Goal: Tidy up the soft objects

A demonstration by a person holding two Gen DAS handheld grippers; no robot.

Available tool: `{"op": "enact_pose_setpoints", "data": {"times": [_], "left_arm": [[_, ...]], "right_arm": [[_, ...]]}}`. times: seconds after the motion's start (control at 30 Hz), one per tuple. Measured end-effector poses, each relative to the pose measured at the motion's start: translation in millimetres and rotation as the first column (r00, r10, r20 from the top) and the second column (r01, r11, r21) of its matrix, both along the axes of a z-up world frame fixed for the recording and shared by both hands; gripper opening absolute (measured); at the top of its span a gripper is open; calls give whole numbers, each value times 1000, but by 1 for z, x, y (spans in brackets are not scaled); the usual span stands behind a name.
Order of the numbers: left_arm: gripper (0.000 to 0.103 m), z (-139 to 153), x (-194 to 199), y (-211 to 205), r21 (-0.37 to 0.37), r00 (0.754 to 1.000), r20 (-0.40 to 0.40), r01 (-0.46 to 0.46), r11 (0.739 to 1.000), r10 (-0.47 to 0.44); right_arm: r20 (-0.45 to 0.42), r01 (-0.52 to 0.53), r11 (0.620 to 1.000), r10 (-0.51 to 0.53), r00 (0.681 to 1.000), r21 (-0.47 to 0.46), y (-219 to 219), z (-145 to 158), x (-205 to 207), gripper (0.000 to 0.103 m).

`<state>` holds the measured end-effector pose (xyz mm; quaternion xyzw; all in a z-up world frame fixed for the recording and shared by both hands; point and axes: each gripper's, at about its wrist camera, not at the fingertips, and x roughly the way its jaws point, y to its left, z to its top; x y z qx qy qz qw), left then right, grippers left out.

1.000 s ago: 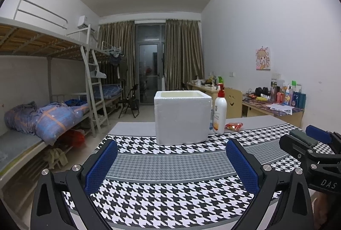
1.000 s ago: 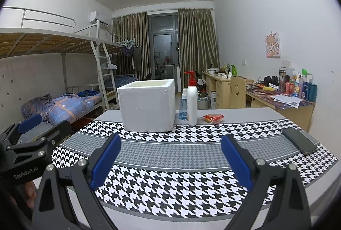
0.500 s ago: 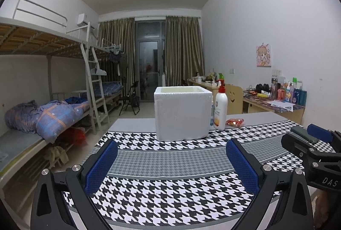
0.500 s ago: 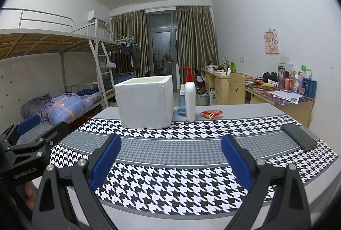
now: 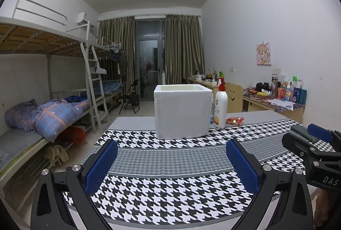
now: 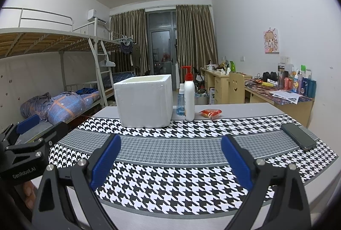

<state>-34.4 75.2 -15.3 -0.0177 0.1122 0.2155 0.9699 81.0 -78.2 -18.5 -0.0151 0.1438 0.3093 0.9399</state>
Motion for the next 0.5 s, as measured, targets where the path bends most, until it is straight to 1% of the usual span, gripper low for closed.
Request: {"op": "enact_pose_setpoints", "data": {"times": [0.4,0.5], "left_arm": [[102,-1,5,1,-1,1000,-6,-8,1000,7],[102,-2,7,2,-7,1000,-8,6,1000,-6]], "right_arm": [[-2,-6,1000,6,1000,-3,2,-2,5,97],[-7,-9,1000,9,1000,-4,2,-3,7,97]]}}
